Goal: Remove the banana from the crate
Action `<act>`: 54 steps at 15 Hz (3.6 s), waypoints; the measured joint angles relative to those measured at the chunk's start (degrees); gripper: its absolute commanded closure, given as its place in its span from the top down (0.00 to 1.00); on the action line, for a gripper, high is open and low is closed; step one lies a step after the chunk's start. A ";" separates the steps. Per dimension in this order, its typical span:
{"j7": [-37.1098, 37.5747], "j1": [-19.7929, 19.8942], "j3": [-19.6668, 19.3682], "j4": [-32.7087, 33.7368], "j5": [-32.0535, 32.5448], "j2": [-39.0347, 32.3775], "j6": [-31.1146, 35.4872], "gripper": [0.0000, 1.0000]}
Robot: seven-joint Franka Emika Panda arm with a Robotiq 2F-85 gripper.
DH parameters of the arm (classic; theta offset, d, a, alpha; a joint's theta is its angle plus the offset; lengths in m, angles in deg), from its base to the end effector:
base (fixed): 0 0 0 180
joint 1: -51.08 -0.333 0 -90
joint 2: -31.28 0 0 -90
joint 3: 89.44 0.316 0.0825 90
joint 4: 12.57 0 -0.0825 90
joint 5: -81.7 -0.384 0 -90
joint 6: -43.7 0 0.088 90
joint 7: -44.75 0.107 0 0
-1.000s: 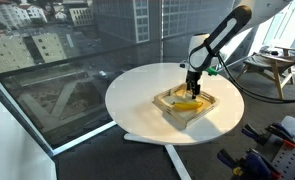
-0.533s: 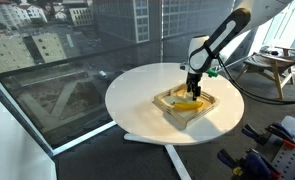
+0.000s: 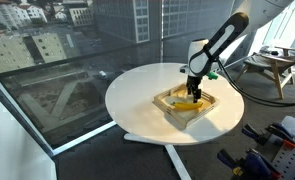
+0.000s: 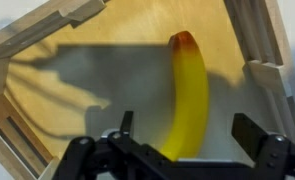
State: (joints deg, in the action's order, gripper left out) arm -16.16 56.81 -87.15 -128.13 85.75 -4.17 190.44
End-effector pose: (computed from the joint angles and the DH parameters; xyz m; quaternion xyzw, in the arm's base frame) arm 0.5876 -0.0340 0.1337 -0.8630 -0.5039 0.0346 0.0140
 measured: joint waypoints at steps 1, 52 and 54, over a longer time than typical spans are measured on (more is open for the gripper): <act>0.00 0.00 0.01 0.00 0.08 -0.14 0.08 1.00; 0.00 1.50 1.88 0.64 0.17 -4.03 3.58 0.66; 0.00 1.50 1.88 0.68 0.17 -4.09 3.58 0.49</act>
State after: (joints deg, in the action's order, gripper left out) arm -16.16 58.31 -85.27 -127.45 85.92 -8.26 194.02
